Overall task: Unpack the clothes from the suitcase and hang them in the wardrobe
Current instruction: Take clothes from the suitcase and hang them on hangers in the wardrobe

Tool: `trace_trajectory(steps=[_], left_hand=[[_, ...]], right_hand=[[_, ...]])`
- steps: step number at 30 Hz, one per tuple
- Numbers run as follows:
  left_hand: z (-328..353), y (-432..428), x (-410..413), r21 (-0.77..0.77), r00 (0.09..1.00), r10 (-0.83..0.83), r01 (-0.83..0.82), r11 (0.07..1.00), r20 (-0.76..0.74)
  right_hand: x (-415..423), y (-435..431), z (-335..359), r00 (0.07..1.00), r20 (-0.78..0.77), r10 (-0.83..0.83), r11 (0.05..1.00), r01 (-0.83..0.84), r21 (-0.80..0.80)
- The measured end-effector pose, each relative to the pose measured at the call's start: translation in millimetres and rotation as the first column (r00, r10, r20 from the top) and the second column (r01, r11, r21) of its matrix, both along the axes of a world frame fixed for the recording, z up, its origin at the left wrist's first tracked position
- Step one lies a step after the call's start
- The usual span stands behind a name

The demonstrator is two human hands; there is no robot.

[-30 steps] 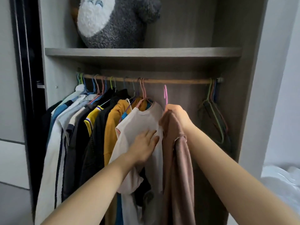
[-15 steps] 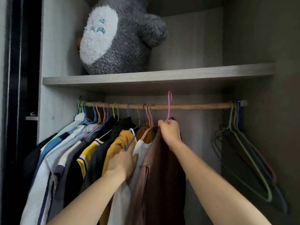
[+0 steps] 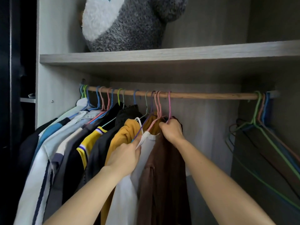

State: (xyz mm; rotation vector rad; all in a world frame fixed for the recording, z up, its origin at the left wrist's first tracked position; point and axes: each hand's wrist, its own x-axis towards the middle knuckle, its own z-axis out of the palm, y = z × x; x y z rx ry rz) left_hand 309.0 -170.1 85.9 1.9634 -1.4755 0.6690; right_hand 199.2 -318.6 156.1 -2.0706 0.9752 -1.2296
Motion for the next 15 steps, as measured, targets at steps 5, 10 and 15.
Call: trace_trajectory(steps=[5, 10, 15], left_hand=[[-5, -1, -3, 0.03, 0.995, -0.032, 0.035, 0.999, -0.093], [-34, 34, -3, -0.139, 0.927, -0.241, 0.209, 0.968, -0.286], [-87, 112, -5, -0.213, 0.97, -0.125, 0.079, 0.974, -0.21]], right_hand=[[2, 4, -4, 0.994, -0.076, -0.077, 0.991, 0.067, -0.116], [10, 40, -20, 0.964, 0.009, -0.264, 0.868, 0.242, -0.434], [32, 125, -49, 0.999, -0.013, 0.03, 0.767, -0.031, -0.641]])
